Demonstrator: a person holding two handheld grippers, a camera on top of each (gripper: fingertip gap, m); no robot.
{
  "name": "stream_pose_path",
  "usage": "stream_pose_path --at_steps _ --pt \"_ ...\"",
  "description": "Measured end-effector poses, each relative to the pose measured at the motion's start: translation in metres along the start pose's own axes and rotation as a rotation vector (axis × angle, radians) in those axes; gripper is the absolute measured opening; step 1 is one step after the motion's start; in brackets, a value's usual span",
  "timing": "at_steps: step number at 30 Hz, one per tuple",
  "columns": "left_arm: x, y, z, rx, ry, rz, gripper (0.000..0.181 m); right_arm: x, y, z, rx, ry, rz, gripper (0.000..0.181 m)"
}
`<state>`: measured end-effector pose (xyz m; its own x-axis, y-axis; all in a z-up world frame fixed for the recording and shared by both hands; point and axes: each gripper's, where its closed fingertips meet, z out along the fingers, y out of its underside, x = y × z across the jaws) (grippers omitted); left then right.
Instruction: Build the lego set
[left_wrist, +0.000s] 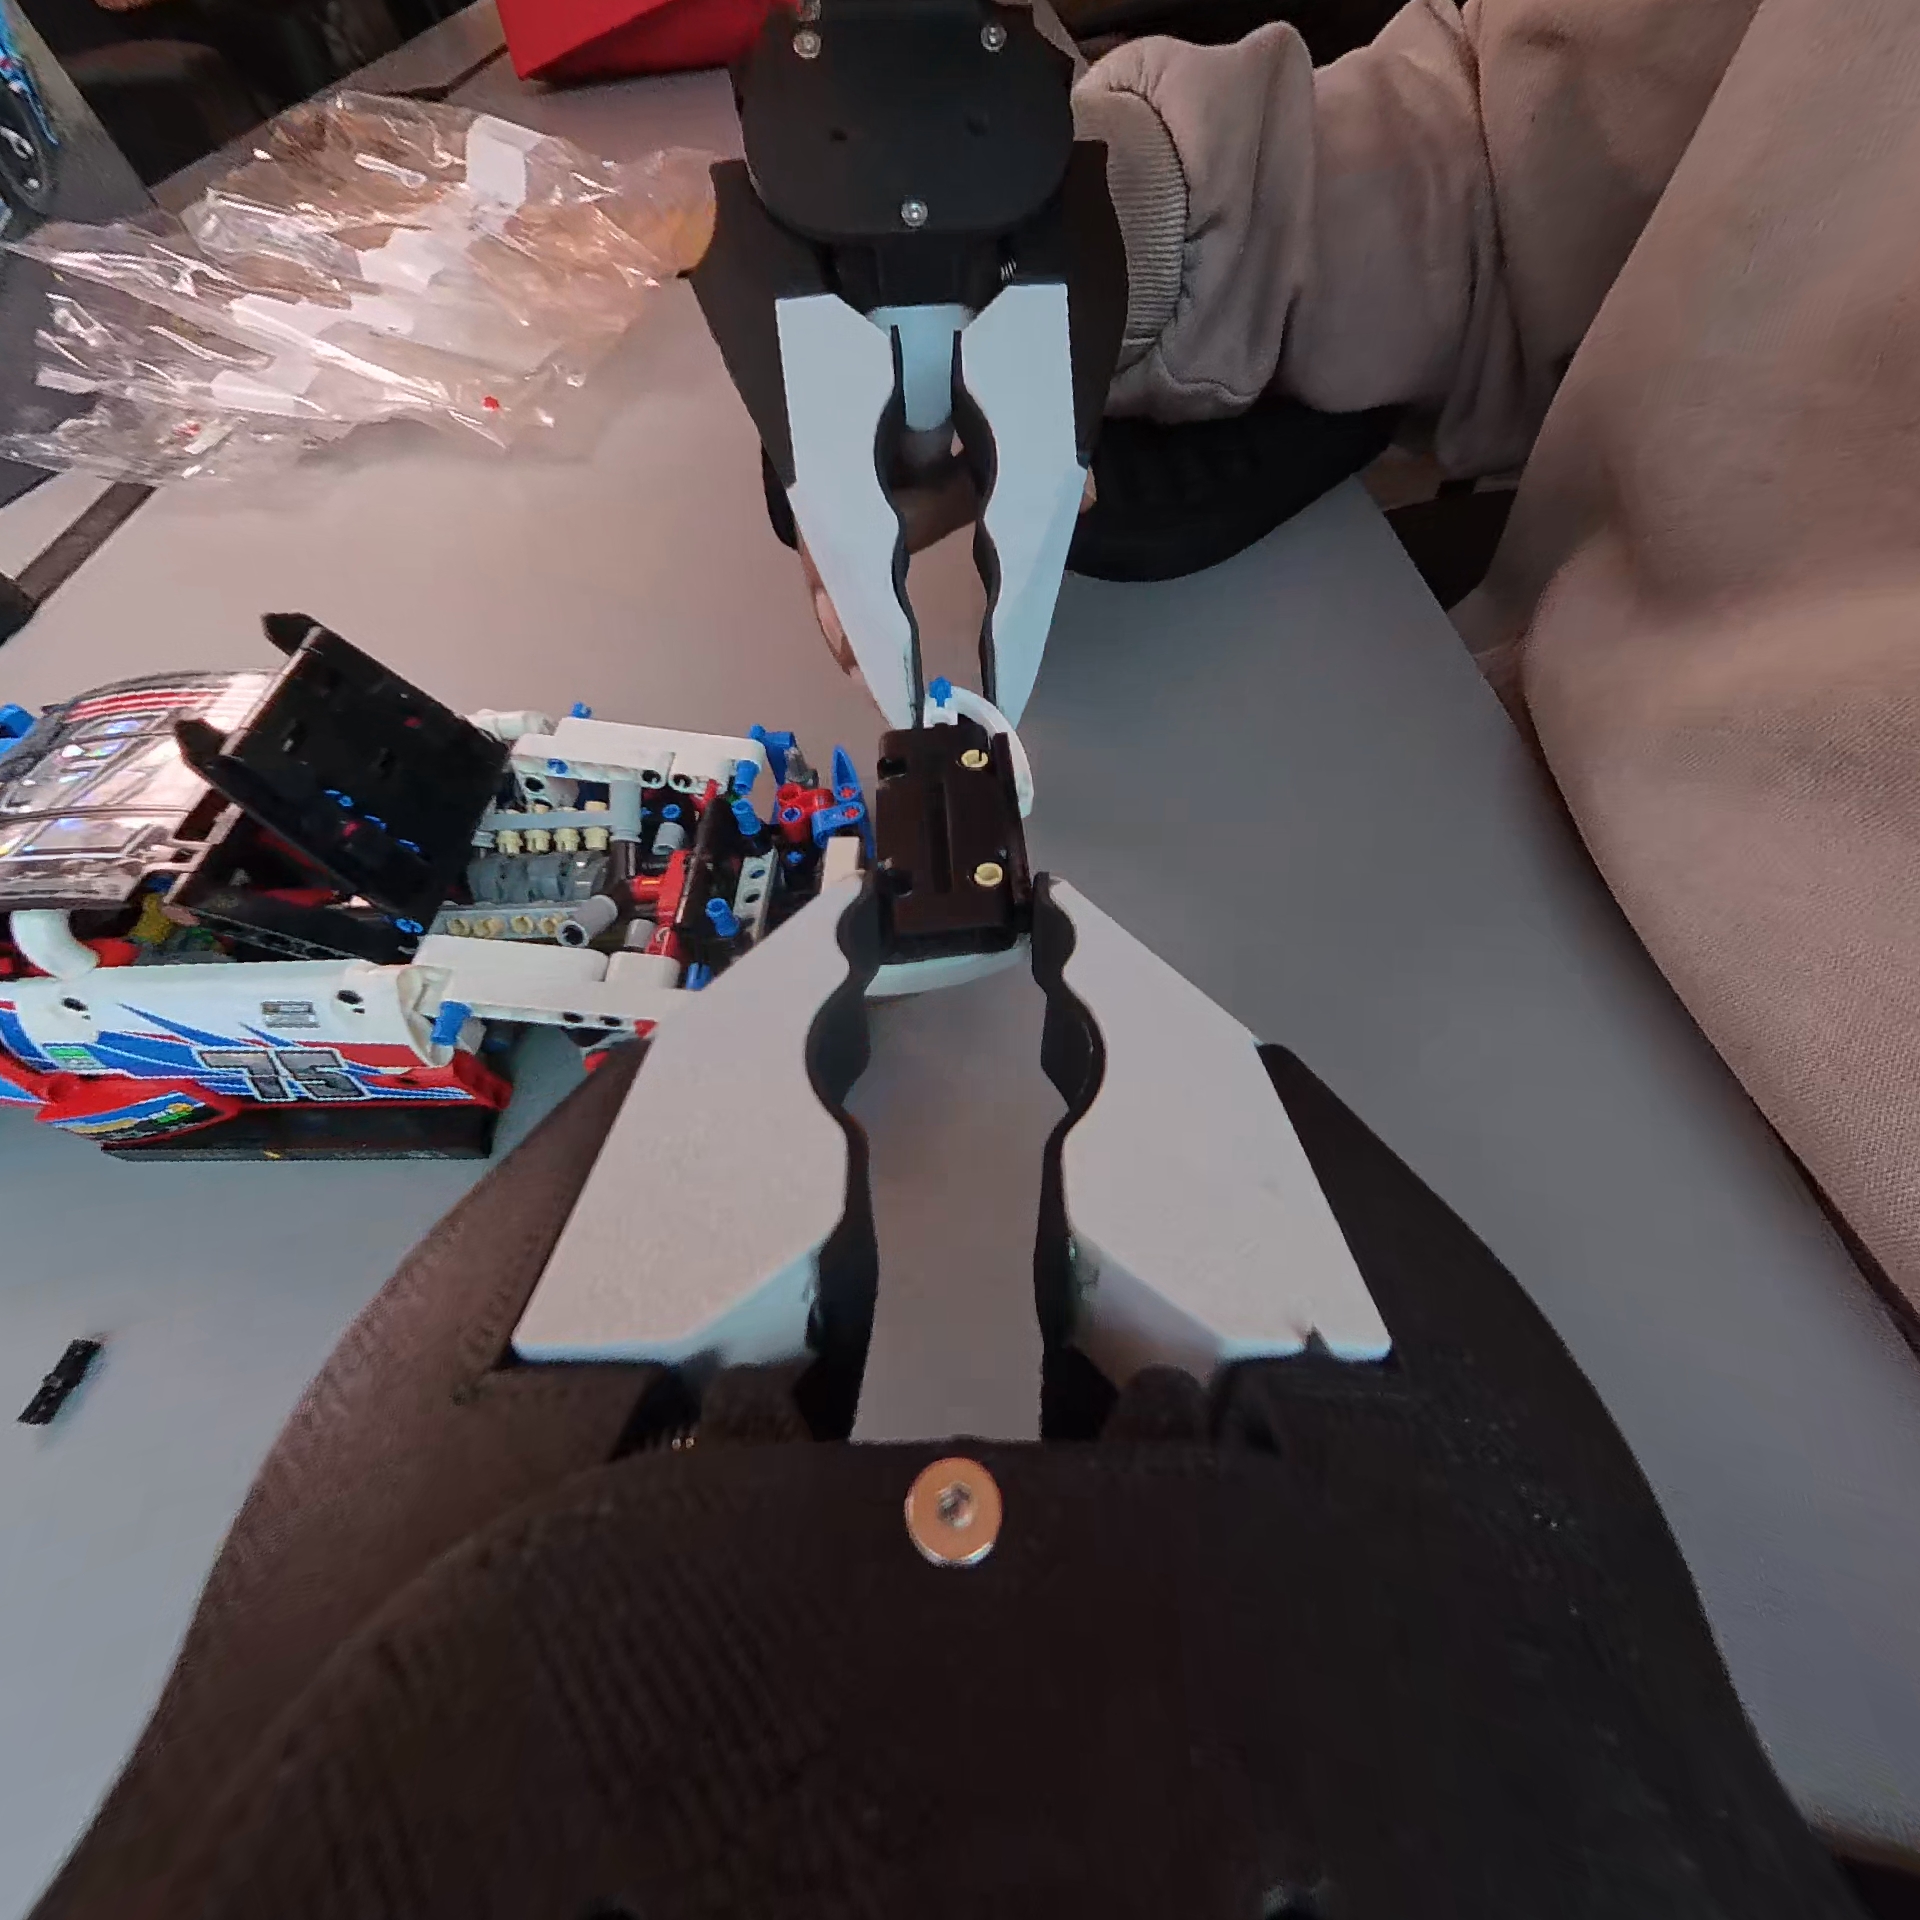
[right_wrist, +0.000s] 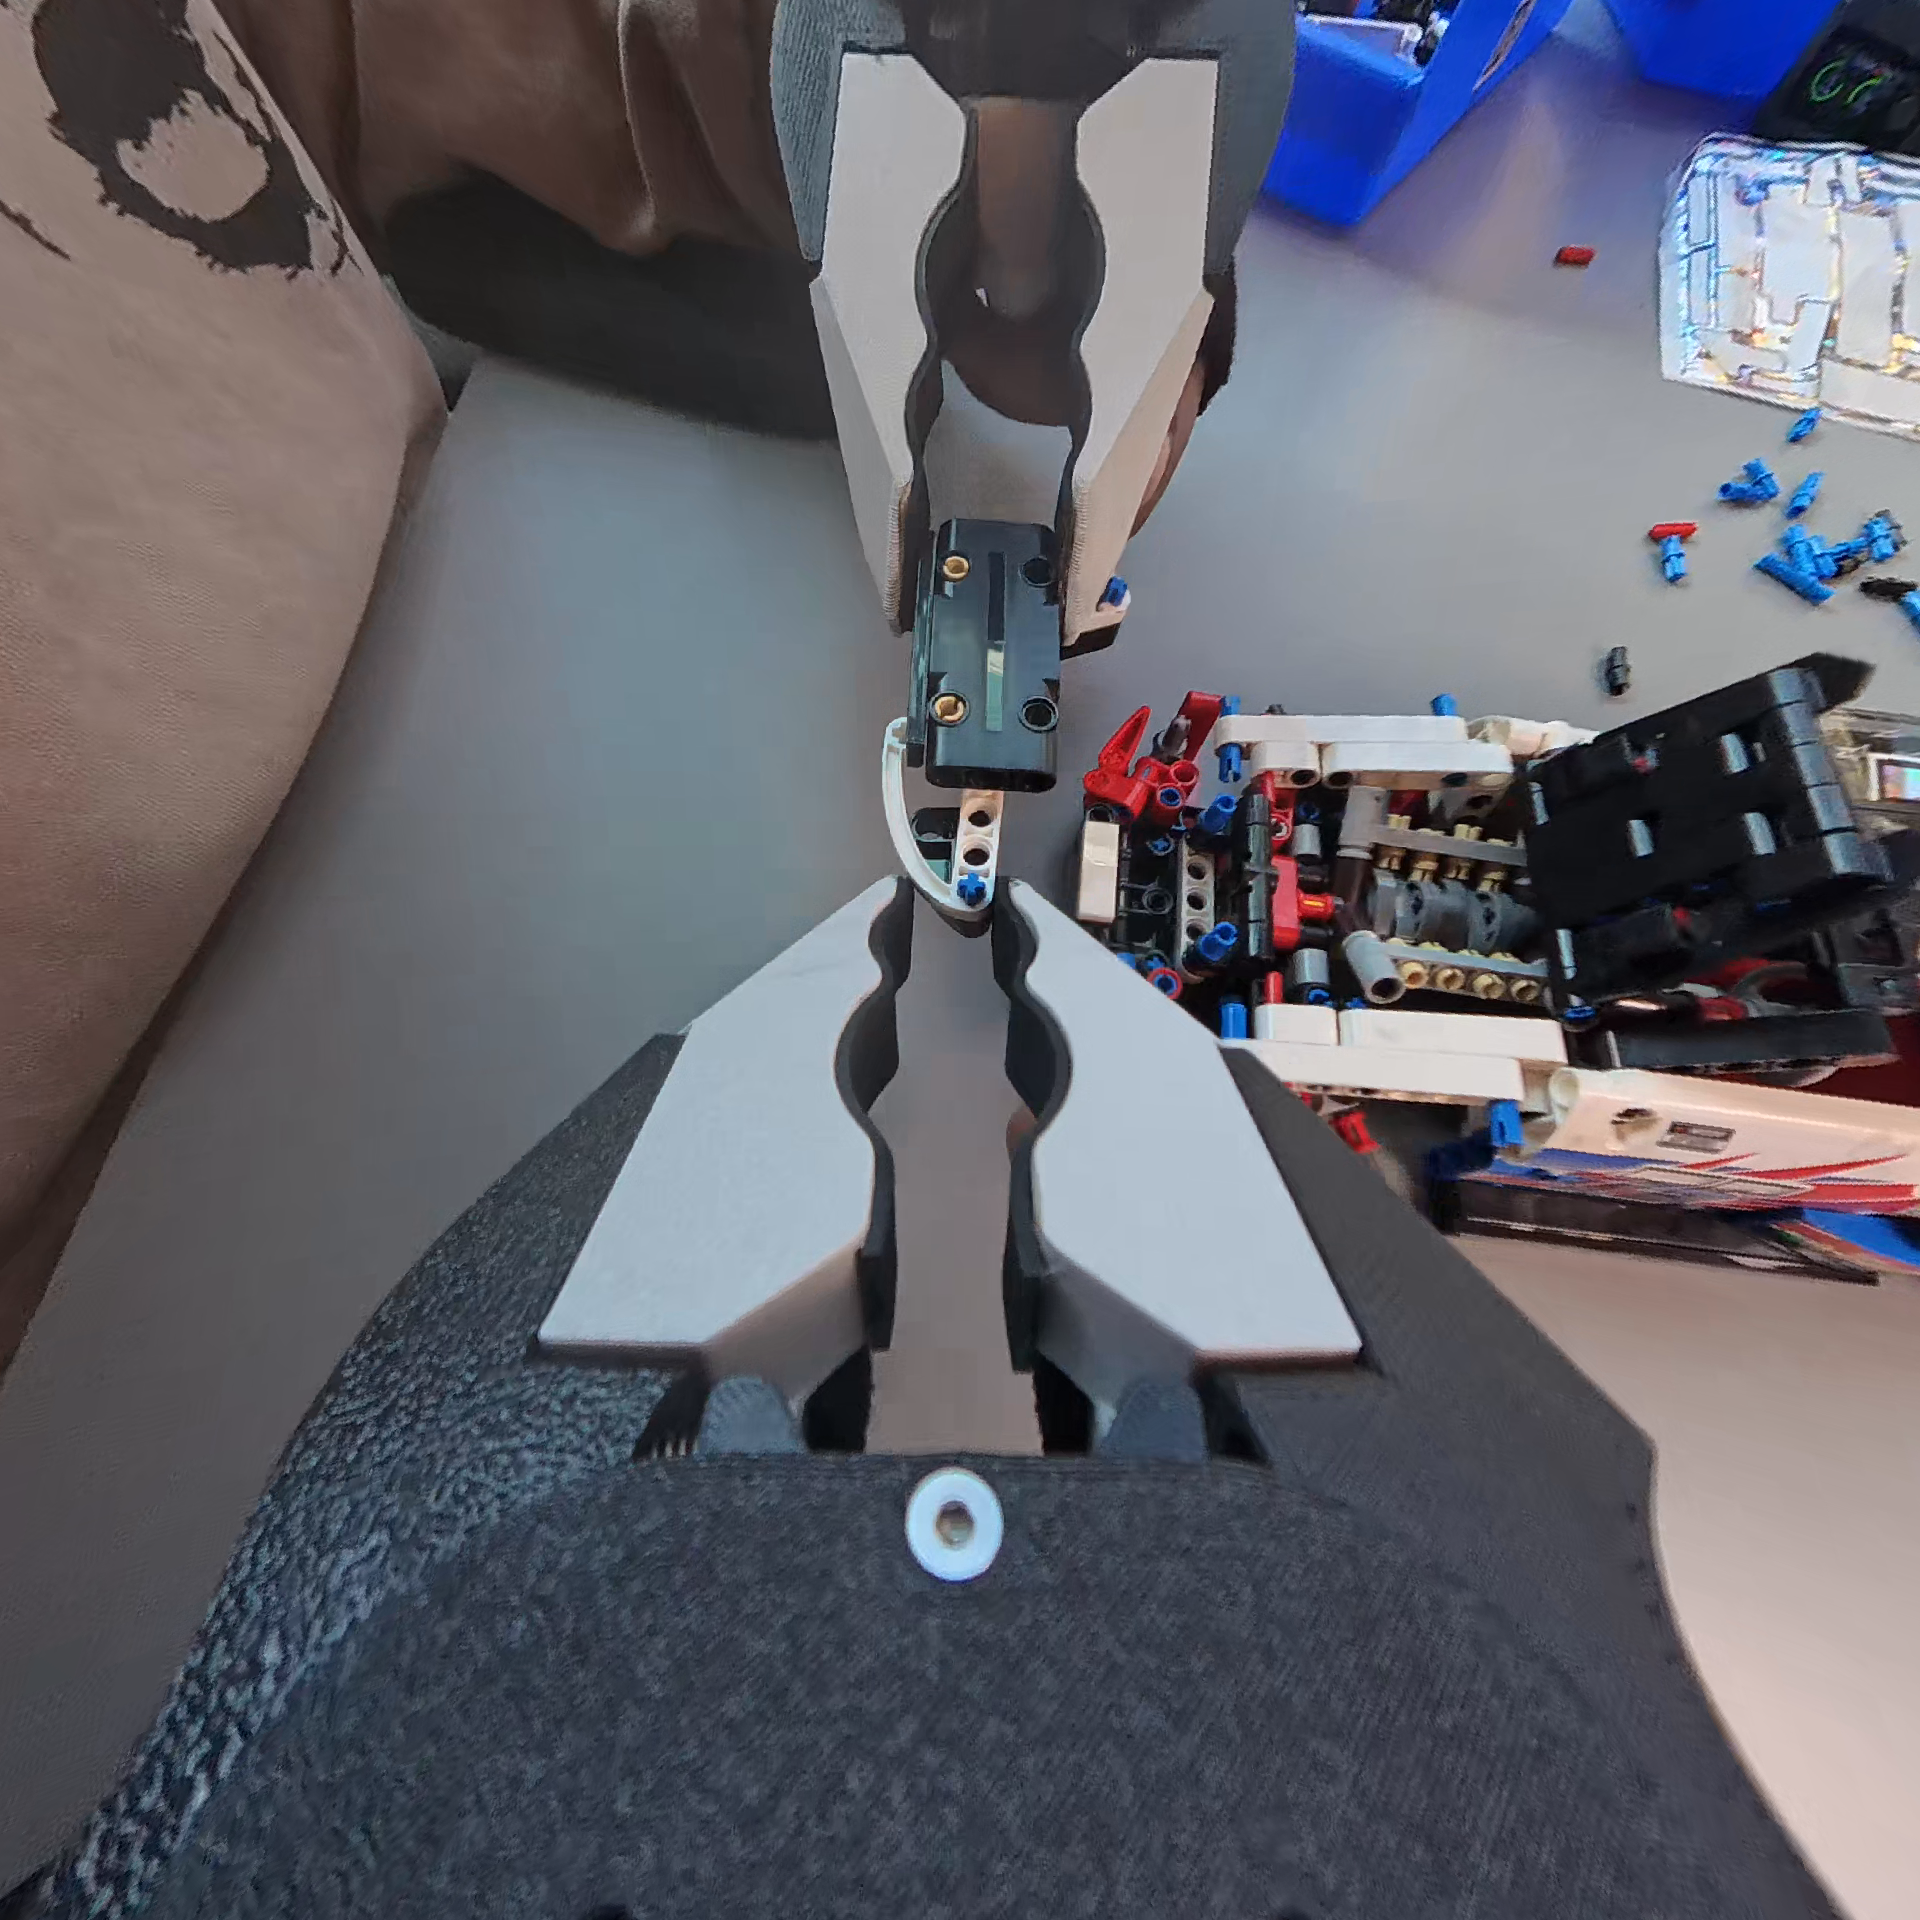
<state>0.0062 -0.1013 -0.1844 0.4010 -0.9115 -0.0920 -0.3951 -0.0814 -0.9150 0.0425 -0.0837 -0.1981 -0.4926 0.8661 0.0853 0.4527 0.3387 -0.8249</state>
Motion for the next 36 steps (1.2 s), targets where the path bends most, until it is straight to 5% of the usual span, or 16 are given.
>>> stream_pose_path --at_steps 13,16,36 --pt "-0.004 0.034 0.006 -0.184 -0.029 -0.012 0.028 0.001 0.017 0.0 -0.035 0.004 0.009 0.009" --pt "0.002 0.048 0.007 -0.259 -0.008 -0.002 0.016 -0.003 0.026 0.002 -0.091 -0.002 -0.015 0.008" --pt "0.012 0.05 0.003 -0.289 0.045 -0.023 0.016 -0.014 0.046 0.006 -0.325 0.012 -0.057 0.012"
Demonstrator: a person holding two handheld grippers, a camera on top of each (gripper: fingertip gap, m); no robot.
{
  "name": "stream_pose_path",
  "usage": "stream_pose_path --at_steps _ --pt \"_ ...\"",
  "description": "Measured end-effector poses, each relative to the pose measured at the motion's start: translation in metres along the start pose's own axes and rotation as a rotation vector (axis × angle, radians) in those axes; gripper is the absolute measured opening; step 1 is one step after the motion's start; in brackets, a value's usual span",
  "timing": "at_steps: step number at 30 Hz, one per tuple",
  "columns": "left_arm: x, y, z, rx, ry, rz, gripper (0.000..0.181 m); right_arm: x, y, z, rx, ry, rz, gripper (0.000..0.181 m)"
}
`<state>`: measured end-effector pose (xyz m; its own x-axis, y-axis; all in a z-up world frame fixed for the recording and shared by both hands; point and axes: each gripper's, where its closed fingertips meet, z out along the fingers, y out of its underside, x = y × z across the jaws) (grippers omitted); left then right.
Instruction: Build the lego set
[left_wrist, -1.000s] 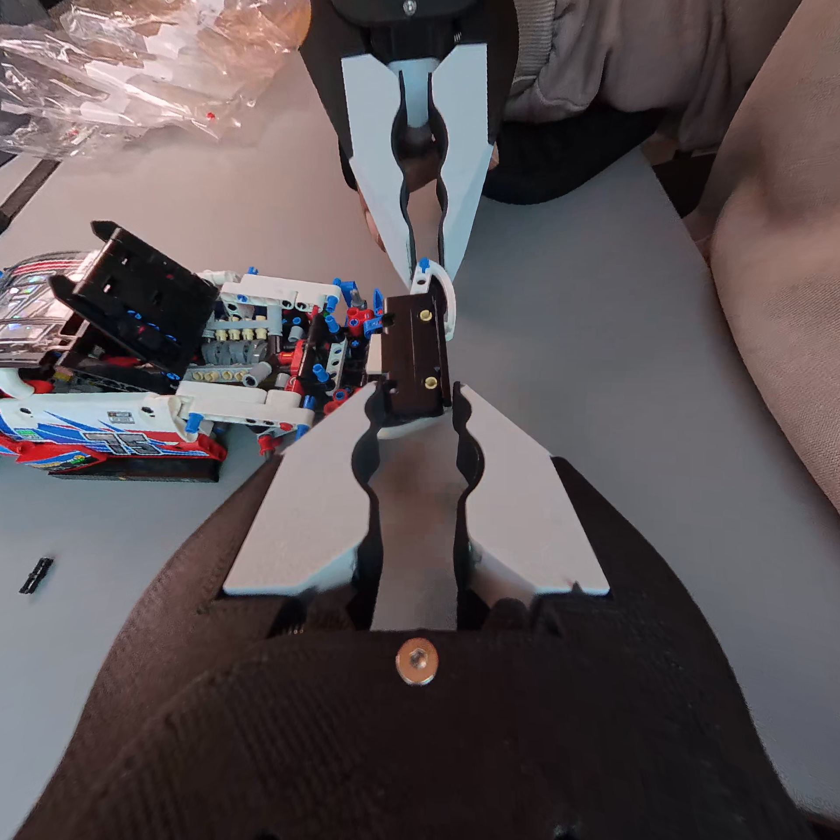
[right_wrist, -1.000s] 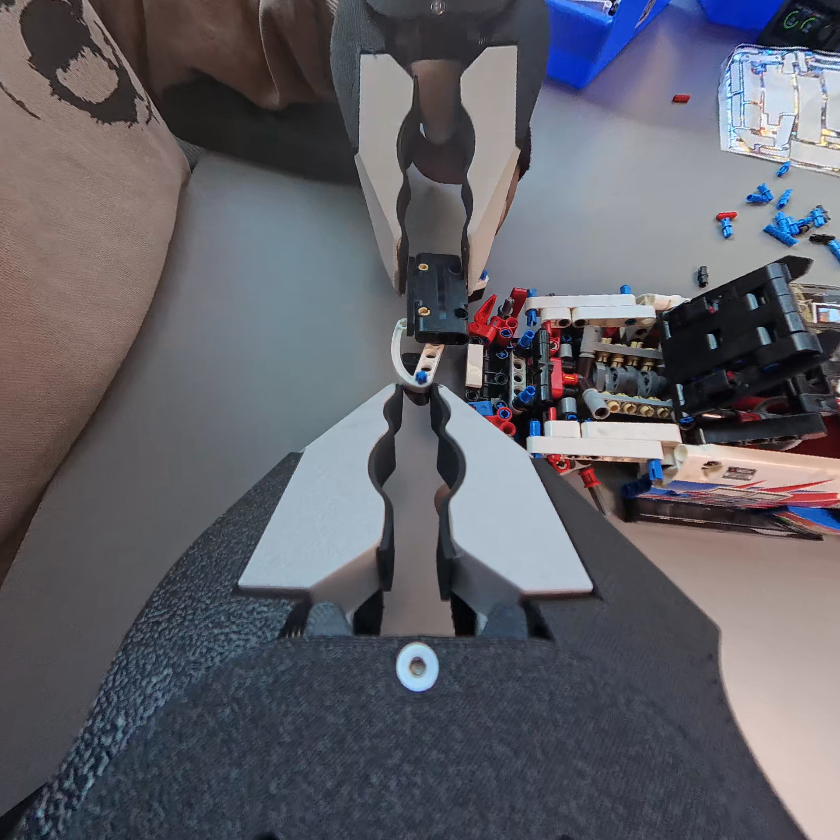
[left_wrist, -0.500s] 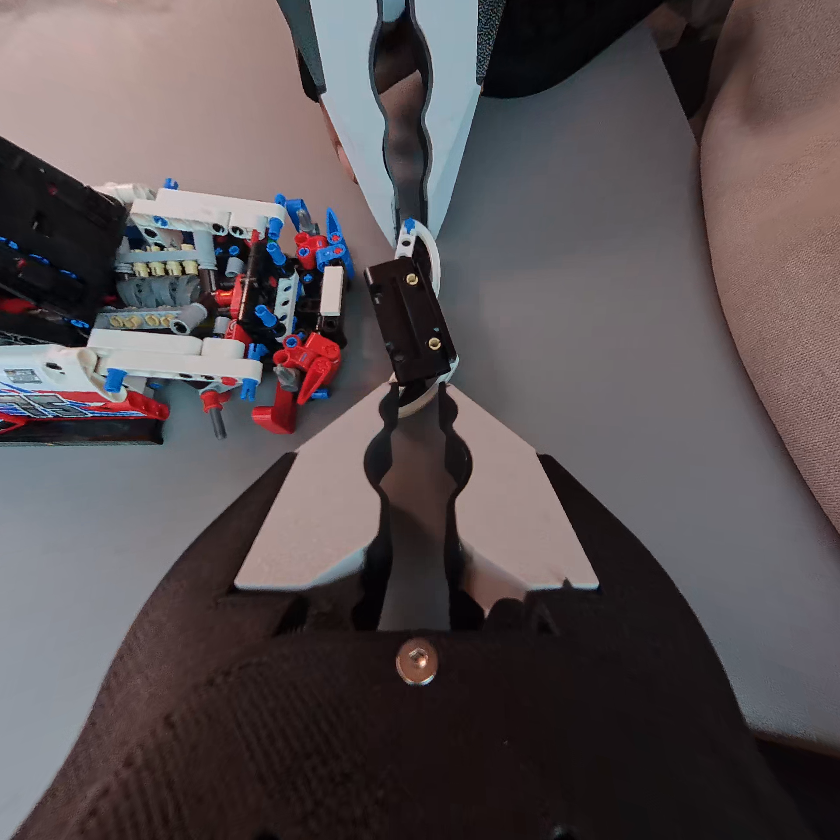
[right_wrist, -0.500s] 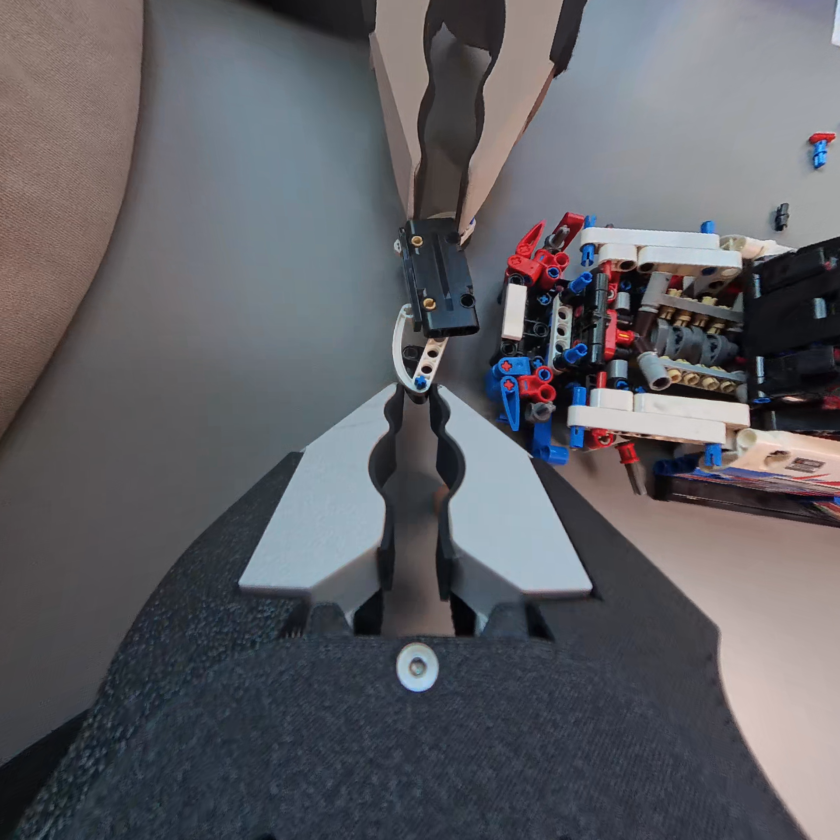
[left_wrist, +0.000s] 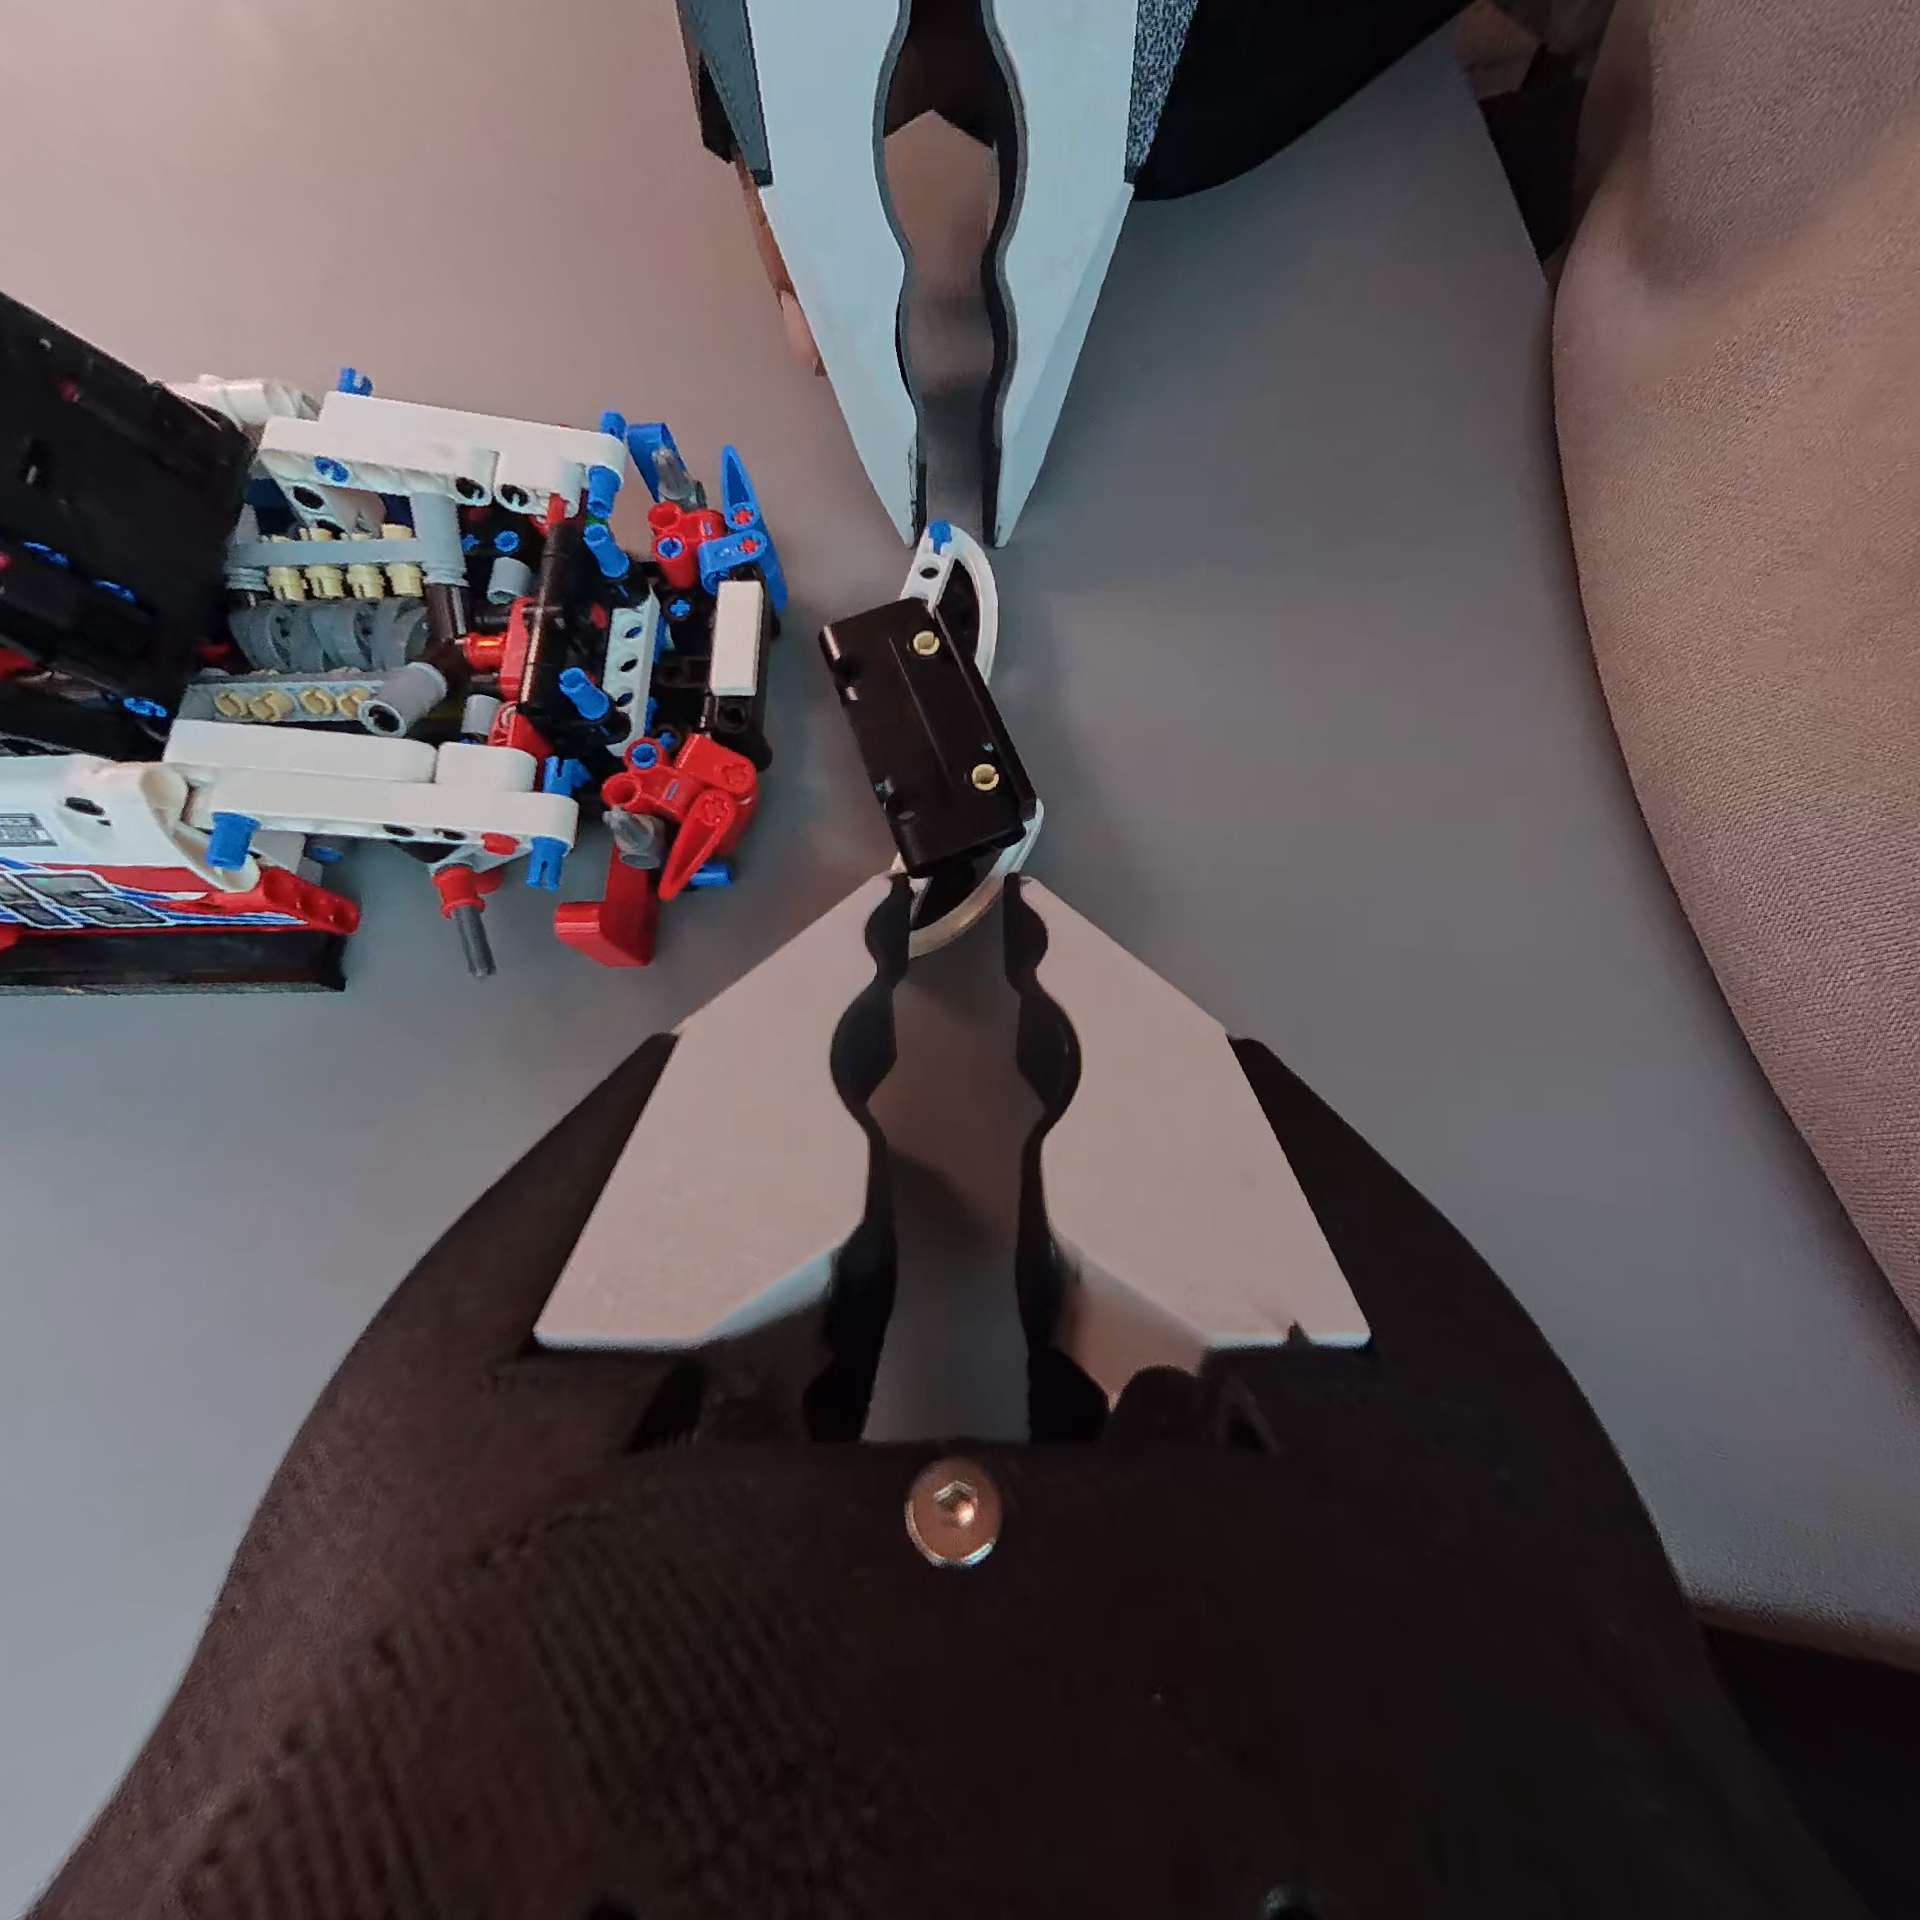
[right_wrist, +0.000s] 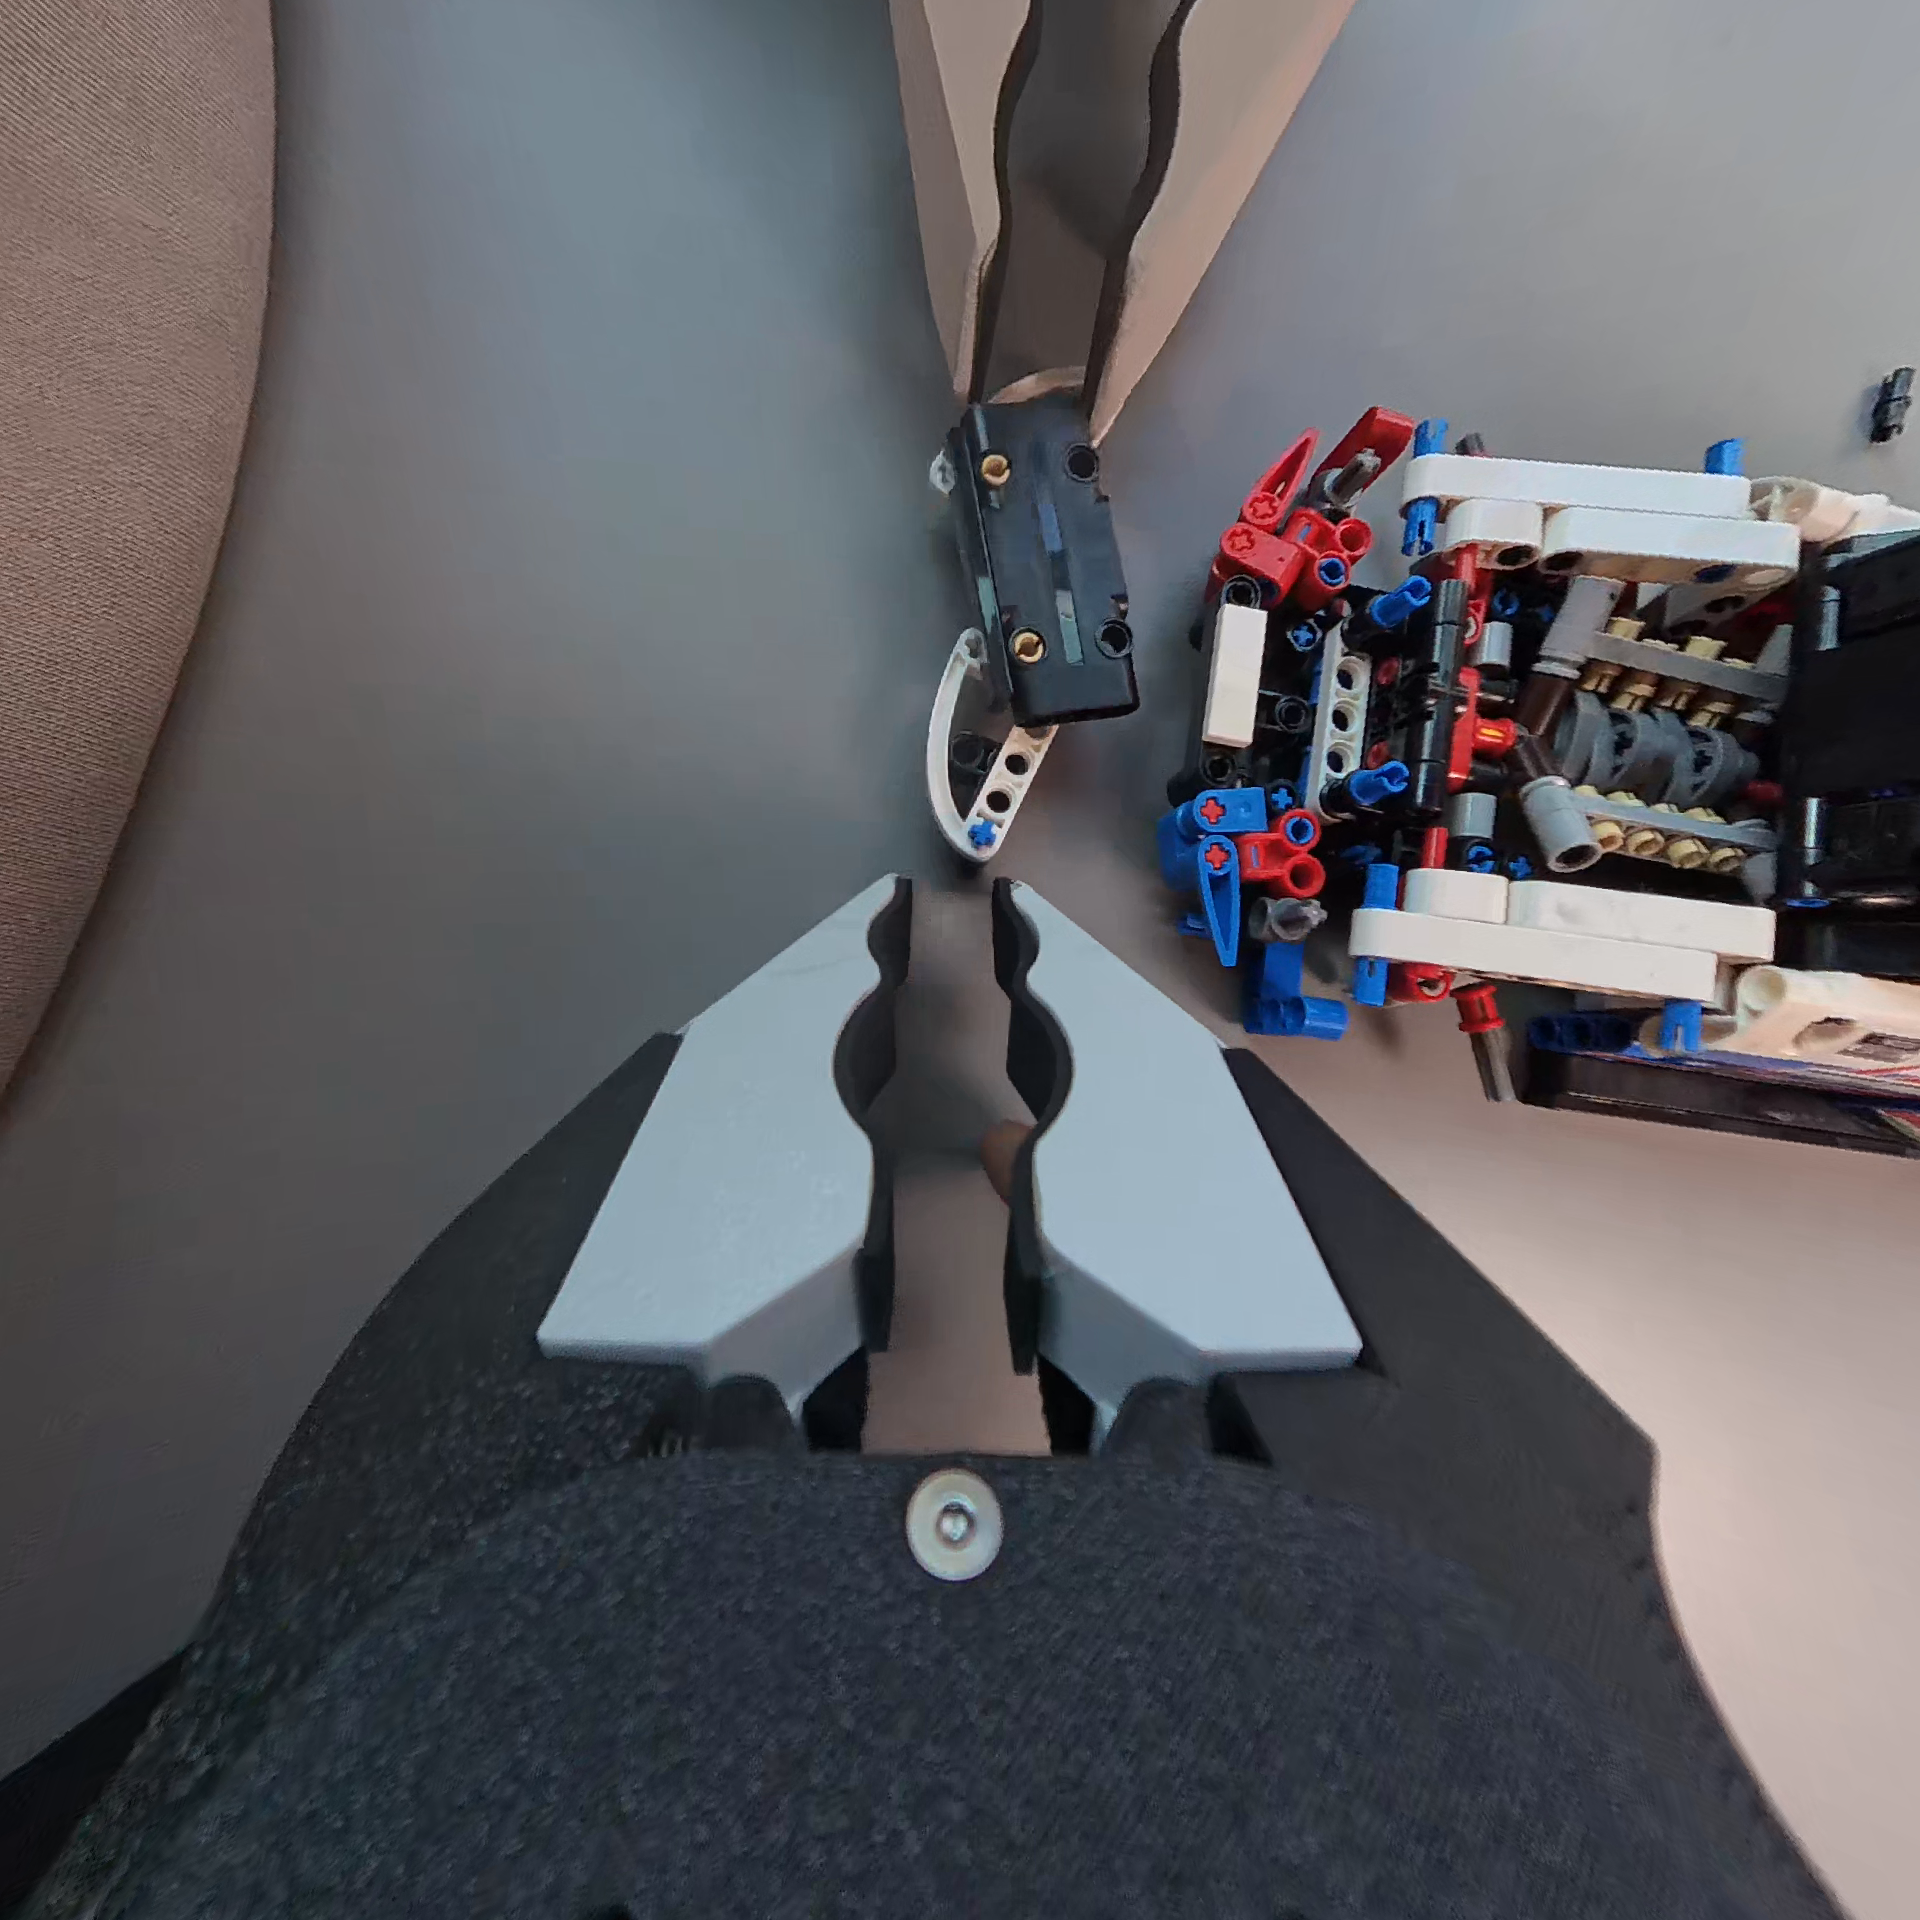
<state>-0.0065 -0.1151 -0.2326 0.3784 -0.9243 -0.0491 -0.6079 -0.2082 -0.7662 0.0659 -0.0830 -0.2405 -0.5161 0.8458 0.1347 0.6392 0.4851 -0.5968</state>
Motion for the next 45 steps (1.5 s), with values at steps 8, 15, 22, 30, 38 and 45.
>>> stream_pose_path --at_steps 8,15,22,30,38,45 --pt "-0.006 0.006 -0.008 0.01 -0.007 -0.048 0.027 0.016 -0.012 -0.017 0.145 0.024 0.064 0.017" --pt "-0.025 -0.014 -0.032 0.181 -0.08 -0.087 0.027 0.163 -0.056 -0.118 0.65 0.61 0.269 0.014" --pt "-0.103 -0.044 -0.097 0.515 -0.593 -0.179 0.033 0.32 -0.065 -0.18 0.753 0.95 0.345 0.007" --pt "-0.134 -0.019 -0.119 0.483 -0.826 -0.237 0.032 0.464 -0.052 -0.182 0.715 1.056 0.416 0.0" --pt "-0.145 -0.004 -0.118 0.415 -0.88 -0.218 0.026 0.521 -0.055 -0.173 0.642 1.059 0.366 0.0" --pt "-0.148 0.002 -0.115 0.373 -0.891 -0.197 0.025 0.534 -0.051 -0.168 0.608 1.053 0.365 0.0"
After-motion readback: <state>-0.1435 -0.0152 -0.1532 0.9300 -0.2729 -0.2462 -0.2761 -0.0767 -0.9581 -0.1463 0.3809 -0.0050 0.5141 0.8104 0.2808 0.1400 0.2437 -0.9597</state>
